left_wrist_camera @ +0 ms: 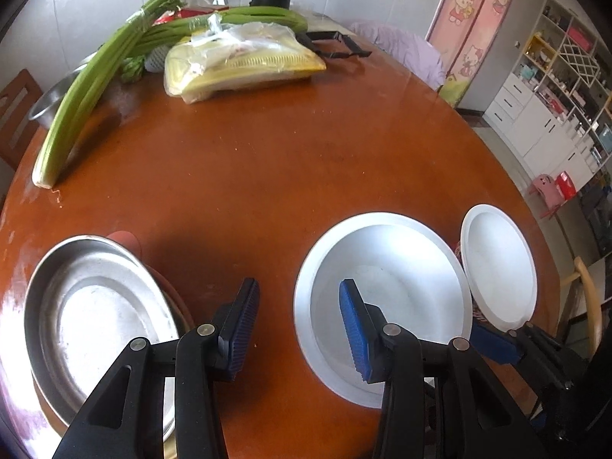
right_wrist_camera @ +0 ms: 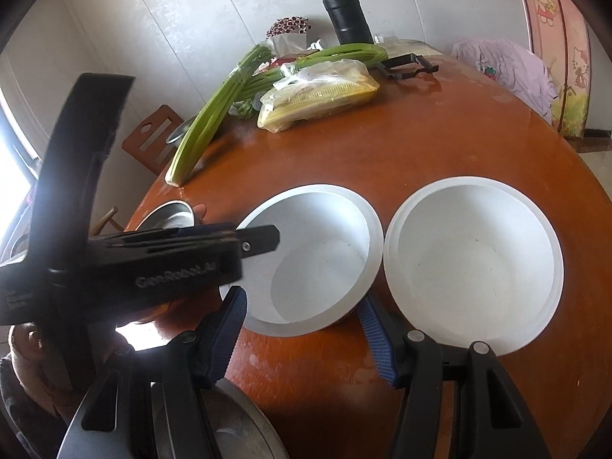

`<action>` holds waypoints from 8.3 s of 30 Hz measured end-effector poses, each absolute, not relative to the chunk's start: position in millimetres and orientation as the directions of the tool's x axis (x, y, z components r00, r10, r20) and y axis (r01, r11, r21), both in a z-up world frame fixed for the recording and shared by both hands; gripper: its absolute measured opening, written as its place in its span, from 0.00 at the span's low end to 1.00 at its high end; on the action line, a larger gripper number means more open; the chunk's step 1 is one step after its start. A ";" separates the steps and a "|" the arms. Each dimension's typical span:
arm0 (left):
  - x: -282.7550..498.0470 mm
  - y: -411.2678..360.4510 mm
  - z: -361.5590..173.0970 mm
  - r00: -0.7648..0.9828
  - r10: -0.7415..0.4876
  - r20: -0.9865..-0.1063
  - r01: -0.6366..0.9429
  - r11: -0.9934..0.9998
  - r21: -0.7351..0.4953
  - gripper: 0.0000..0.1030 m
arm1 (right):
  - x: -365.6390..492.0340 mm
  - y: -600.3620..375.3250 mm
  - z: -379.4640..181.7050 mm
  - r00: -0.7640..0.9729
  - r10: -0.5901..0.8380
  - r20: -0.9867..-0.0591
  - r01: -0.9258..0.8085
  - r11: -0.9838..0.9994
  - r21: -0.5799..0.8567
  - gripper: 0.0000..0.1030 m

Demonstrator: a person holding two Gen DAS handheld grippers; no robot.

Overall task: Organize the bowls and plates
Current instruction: 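Grip the larger white paper bowl rim with the left tool and lift it over the basin, then lower the white paper bowl into the steel basin with the left tool, then open the left tool and release the white bowl in the basin, then move the left tool to the small red-printed paper bowl and grip its rim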

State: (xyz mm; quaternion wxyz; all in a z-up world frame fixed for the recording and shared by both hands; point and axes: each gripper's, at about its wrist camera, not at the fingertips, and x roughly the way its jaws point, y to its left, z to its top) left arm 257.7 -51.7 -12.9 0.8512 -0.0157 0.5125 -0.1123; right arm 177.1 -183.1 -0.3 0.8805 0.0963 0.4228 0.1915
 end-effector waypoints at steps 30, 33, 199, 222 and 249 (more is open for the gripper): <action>210.9 -31.1 20.9 0.518 -0.264 -0.814 0.175 0.964 -0.201 0.27 | 146.6 -162.0 27.0 0.609 0.438 -0.662 -0.359 0.896 0.263 0.59; 200.2 -29.4 28.3 0.536 -0.261 -0.803 0.176 0.965 -0.197 0.27 | 139.9 -160.1 32.5 0.615 0.444 -0.652 -0.370 0.892 0.258 0.59; 114.3 -73.7 44.6 0.597 -0.239 -0.765 0.215 0.967 -0.134 0.39 | 68.1 -244.3 43.2 0.673 0.336 -0.659 -0.294 0.939 0.178 0.59; 199.9 -134.0 37.1 0.551 -0.243 -0.798 0.267 0.958 -0.108 0.39 | 138.8 -296.2 28.4 0.684 0.230 -0.693 -0.155 0.973 0.170 0.59; 251.7 -146.9 -15.3 0.390 -0.259 -0.884 0.220 0.958 -0.183 0.37 | 185.6 -274.6 -7.4 0.594 0.344 -0.727 -0.266 0.937 0.226 0.49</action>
